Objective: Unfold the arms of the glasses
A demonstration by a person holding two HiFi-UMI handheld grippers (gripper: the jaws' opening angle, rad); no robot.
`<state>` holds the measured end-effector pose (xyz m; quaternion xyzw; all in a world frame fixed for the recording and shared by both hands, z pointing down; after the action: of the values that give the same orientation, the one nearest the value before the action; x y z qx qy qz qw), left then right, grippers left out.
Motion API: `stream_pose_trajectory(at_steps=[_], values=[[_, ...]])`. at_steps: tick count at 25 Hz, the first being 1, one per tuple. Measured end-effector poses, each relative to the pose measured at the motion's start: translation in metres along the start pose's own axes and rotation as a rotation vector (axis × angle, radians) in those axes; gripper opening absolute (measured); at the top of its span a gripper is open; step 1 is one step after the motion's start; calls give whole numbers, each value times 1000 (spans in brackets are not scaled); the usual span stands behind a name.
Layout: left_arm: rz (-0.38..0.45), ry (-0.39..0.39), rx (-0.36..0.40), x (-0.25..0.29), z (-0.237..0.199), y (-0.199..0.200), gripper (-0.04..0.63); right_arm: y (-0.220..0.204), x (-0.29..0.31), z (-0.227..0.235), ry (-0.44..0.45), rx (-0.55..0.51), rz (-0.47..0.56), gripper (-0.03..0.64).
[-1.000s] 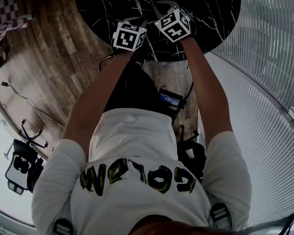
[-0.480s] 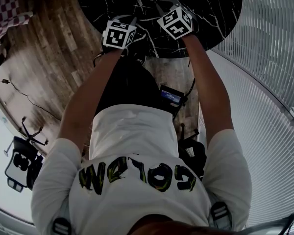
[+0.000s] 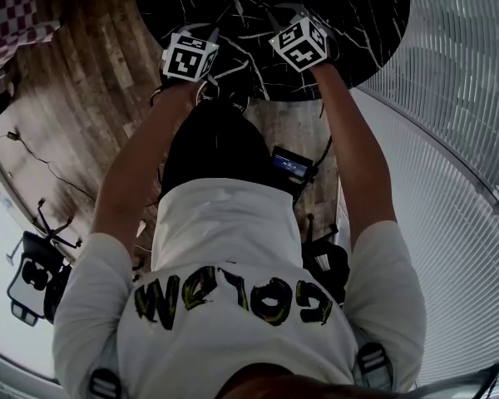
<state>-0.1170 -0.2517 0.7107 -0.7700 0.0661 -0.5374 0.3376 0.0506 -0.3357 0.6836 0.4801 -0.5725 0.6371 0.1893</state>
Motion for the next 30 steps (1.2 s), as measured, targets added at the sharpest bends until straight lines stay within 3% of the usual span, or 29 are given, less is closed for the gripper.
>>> stream_pose_trajectory(at_steps=[15, 21, 27, 30], values=[[7, 18, 98, 2, -10, -1, 20, 0, 1, -3, -10, 6, -9, 12], [36, -17, 118, 2, -1, 1, 69, 2, 3, -2, -42, 29, -4, 11], [78, 1, 200, -10, 2, 15, 87, 2, 5, -5, -46, 32, -2, 11], [112, -18, 302, -13, 9, 35, 87, 3, 5, -6, -44, 31, 0, 11]])
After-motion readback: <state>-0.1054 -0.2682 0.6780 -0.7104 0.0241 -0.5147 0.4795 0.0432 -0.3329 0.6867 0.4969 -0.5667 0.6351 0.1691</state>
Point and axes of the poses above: the fingertips, and each gripper's own axes: x forward along the fingers, z to its right, y out of its top, the point moved 8 cm from there along -x, backward along the fingers, and after that the axes turned 6 degrees about x, right-handed, at the moved point
